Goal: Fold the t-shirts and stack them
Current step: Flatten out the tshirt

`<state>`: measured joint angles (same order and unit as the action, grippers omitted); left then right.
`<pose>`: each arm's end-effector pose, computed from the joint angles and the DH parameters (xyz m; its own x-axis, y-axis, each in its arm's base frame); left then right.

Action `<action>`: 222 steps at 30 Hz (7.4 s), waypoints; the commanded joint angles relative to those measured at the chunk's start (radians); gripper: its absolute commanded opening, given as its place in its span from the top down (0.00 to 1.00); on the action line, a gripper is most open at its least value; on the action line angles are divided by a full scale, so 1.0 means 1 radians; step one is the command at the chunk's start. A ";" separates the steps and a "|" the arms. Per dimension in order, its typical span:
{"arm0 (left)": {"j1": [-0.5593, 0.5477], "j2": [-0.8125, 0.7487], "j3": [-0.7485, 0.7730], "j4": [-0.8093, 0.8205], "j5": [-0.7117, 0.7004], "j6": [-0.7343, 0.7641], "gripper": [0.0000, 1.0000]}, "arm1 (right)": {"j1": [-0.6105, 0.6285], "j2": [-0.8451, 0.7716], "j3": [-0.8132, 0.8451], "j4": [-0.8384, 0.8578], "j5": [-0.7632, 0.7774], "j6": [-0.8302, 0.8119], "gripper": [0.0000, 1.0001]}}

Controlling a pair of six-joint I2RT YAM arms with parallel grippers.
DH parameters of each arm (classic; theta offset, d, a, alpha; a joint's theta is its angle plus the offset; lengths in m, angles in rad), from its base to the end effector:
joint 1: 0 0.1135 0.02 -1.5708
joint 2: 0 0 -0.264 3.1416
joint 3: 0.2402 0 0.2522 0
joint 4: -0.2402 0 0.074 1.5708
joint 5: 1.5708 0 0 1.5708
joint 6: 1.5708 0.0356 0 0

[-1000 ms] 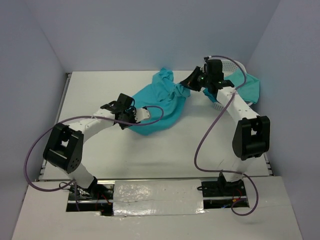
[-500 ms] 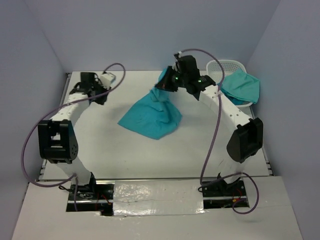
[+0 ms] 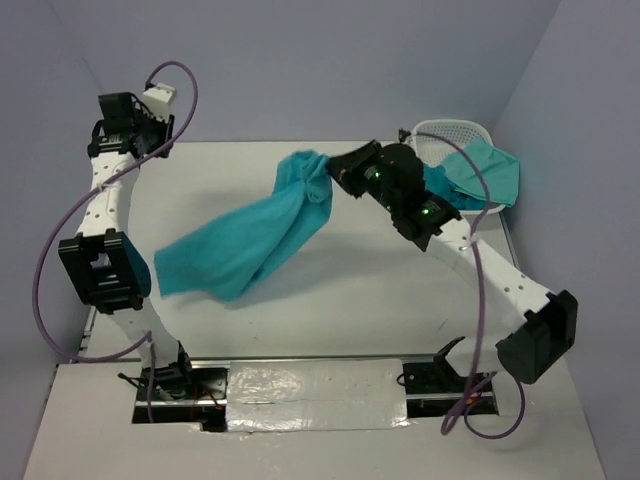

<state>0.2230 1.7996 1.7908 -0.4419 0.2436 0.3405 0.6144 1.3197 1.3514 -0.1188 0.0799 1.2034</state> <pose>0.4145 0.0852 0.3812 -0.4014 0.2413 -0.8836 0.1392 0.9695 0.2016 0.2520 0.1743 0.4274 -0.5012 0.7849 -0.3643 -0.1167 0.3558 0.9272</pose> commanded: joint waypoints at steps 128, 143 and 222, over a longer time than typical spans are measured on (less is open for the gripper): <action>-0.413 -0.206 -0.585 -0.166 -0.059 0.249 0.44 | -0.377 0.406 -0.203 -0.341 -0.252 -0.815 0.64; -0.413 -0.275 -0.651 -0.161 -0.086 0.233 0.44 | -0.188 0.612 -0.181 -0.406 -0.117 -0.798 0.57; -0.432 0.015 0.348 -0.285 -0.029 0.436 1.00 | -0.647 0.034 0.432 -0.530 -0.417 -0.705 1.00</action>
<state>-0.2058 1.8954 2.2059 -0.6971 0.1486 0.7570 -0.0372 1.4551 1.8324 -0.6106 -0.3225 0.5278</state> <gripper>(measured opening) 0.036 0.007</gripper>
